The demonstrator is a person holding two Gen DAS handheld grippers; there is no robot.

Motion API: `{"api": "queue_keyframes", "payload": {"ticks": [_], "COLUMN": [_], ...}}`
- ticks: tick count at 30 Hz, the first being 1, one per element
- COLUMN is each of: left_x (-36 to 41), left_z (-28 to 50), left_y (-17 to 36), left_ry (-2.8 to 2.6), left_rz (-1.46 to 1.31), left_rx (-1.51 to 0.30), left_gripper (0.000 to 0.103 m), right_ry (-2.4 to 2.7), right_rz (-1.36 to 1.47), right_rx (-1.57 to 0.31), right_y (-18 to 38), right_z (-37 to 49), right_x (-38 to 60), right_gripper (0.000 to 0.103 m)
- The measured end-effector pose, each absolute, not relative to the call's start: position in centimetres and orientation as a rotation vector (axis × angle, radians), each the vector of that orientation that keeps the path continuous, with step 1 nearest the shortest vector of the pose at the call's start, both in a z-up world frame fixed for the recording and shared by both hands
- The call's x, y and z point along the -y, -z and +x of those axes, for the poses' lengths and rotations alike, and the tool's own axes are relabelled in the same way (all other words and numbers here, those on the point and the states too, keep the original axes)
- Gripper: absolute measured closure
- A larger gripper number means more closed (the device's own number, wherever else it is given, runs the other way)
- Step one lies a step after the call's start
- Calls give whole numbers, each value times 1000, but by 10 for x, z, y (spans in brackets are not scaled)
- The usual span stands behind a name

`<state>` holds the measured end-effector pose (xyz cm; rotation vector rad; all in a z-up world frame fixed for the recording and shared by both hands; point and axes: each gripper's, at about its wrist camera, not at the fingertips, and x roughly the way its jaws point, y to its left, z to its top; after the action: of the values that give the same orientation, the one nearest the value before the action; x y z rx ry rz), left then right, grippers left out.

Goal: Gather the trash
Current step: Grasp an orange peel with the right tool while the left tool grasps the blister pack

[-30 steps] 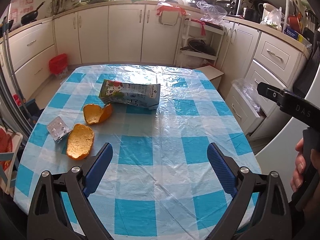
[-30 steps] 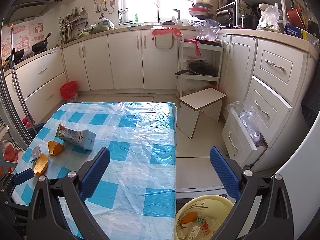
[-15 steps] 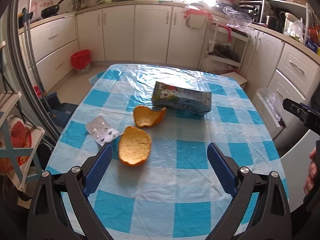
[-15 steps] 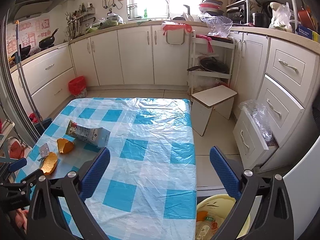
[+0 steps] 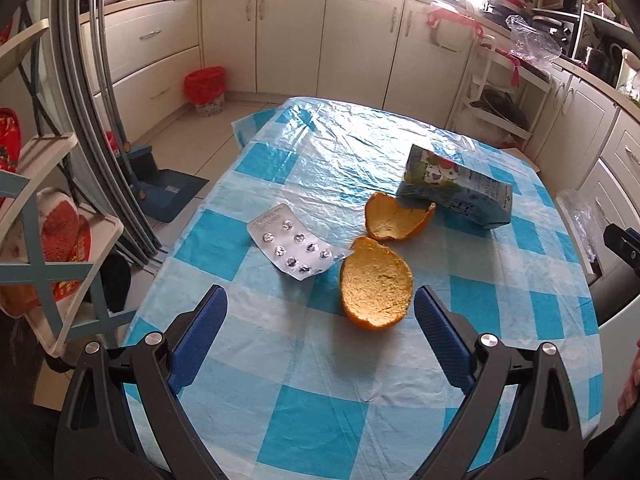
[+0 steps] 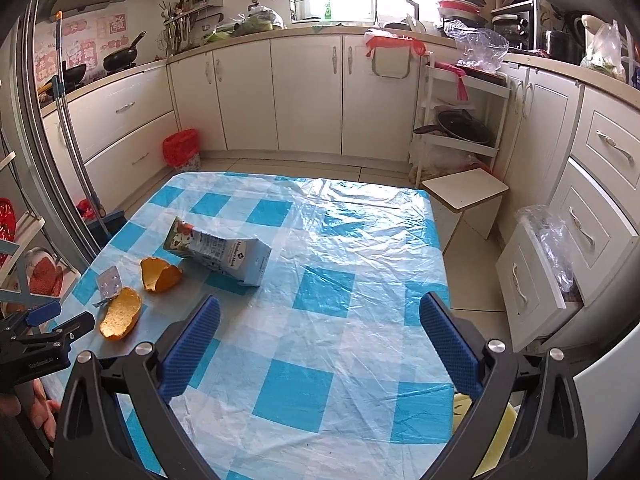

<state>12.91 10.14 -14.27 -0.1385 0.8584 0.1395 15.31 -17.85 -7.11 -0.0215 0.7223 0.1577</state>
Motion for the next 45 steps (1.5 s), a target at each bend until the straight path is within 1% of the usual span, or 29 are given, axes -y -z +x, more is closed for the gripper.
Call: {"api": "queue_keyframes", "payload": {"ticks": [4, 5, 13, 16, 17, 18, 19, 21, 24, 26, 31, 33, 36, 37, 38, 39, 40, 41, 43, 45], "left_x": [-107, -106, -96, -93, -92, -92, -92, -94, -96, -99, -117, -123, -127, -127, -126, -125, -122, -119, -111, -104], "left_z": [133, 135, 155, 163, 165, 167, 169, 173, 174, 171, 158, 154, 153, 152, 151, 151, 150, 150, 150, 151], "left_y": [143, 143, 155, 158, 159, 158, 158, 158, 157, 155, 144, 142, 143, 144, 145, 146, 147, 148, 151, 155], "left_ry": [-195, -202, -141, -101, -87, -67, -50, -13, 25, 39, 76, 68, 64, 61, 55, 53, 57, 60, 67, 70], "left_rz": [-78, -57, 144, 196, 205, 213, 215, 214, 200, 180, 62, 43, 46, 60, 78, 93, 115, 142, 201, 253], "left_rx": [-847, -847, -897, -905, -905, -903, -904, -914, -921, -925, -922, -920, -933, -936, -936, -932, -932, -933, -926, -916], "left_gripper": [13, 15, 32, 40, 46, 55, 60, 82, 95, 99, 99, 99, 99, 99, 99, 99, 98, 97, 87, 72], "right_ry": [-185, -196, -335, -393, -408, -425, -437, -448, -461, -466, -480, -486, -493, -494, -492, -496, -504, -513, -509, -509], "right_rz": [-30, -27, 30, 47, 56, 69, 79, 84, 84, 75, 44, 17, -30, -42, -56, -57, -47, -29, -29, -30], "right_rx": [-737, -741, -806, -859, -880, -902, -919, -947, -974, -993, -1042, -1047, -1051, -1047, -1031, -1031, -1036, -1043, -1036, -1031], "right_y": [74, 75, 78, 86, 90, 94, 98, 105, 112, 117, 136, 142, 149, 151, 151, 151, 151, 151, 149, 145], "right_z": [155, 156, 163, 168, 170, 171, 173, 176, 178, 181, 185, 185, 182, 181, 179, 179, 180, 181, 182, 181], "right_x": [169, 167, 135, 114, 108, 101, 96, 85, 70, 59, 34, 24, 14, 13, 12, 12, 13, 16, 20, 24], "right_gripper": [7, 7, 7, 7, 7, 8, 8, 8, 9, 13, 26, 28, 40, 47, 62, 70, 86, 90, 94, 97]}}
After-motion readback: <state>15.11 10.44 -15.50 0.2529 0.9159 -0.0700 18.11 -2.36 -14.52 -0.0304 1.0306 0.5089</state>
